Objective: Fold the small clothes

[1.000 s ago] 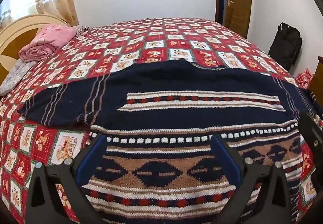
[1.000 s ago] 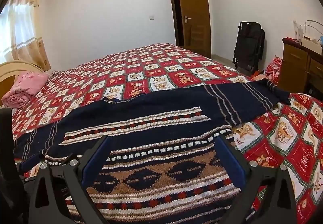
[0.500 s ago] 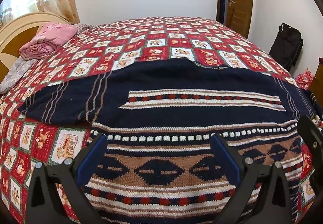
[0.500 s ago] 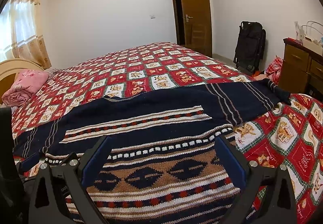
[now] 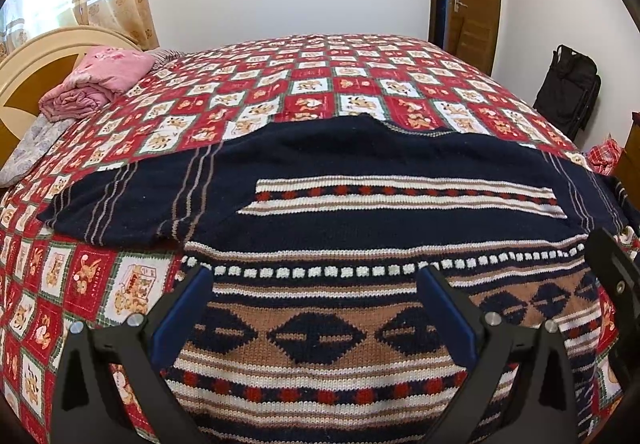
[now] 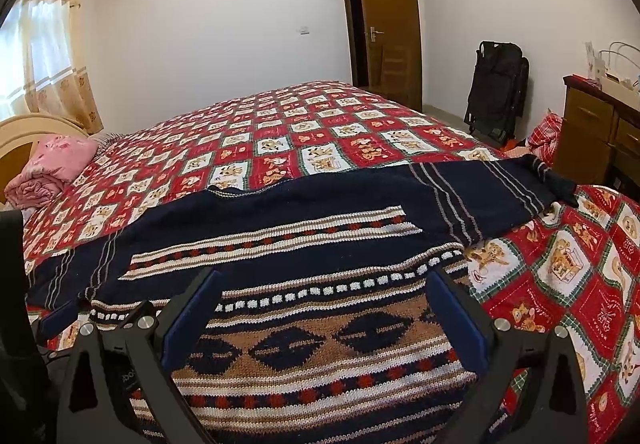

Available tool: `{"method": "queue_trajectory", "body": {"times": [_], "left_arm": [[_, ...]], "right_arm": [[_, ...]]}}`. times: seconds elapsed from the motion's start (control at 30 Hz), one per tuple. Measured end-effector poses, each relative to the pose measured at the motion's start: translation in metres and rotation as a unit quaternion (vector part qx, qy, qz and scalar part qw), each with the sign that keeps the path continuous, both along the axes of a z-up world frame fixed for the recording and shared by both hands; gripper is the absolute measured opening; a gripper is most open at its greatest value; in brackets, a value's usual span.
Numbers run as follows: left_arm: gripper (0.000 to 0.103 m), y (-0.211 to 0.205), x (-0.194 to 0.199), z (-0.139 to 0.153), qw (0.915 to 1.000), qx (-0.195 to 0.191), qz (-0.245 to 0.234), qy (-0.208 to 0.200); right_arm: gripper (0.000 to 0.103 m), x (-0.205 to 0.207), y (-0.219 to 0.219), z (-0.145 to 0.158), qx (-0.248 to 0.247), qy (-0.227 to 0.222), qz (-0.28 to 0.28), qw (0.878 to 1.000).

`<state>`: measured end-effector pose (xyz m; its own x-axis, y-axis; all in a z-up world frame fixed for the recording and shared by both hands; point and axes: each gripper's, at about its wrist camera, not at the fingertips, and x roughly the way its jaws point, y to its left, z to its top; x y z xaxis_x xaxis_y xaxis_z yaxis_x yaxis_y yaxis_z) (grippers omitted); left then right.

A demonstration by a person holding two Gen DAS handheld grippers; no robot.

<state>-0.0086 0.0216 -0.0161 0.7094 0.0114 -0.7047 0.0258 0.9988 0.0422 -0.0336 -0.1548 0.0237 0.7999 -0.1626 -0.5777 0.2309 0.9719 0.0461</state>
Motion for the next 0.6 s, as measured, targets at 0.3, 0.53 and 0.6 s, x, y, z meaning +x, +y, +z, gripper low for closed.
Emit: {"method": "queue_trajectory", "body": {"times": [0.3, 0.53, 0.6], "left_arm": [[0.103, 0.0033, -0.0021, -0.0008, 1.0000, 0.002, 0.003, -0.003], [0.103, 0.0045, -0.0017, -0.0012, 1.0000, -0.001, 0.002, -0.001], [0.103, 0.0043, -0.0015, -0.0013, 1.0000, -0.001, 0.001, 0.000]], "right_arm": [[0.102, -0.0001, 0.0020, -0.0015, 0.000, 0.004, 0.003, 1.000], [0.102, 0.0000, 0.0024, -0.0027, -0.001, 0.006, 0.005, 1.000], [0.102, 0.0000, 0.0022, -0.0030, 0.000, 0.006, 0.005, 1.000]]}}
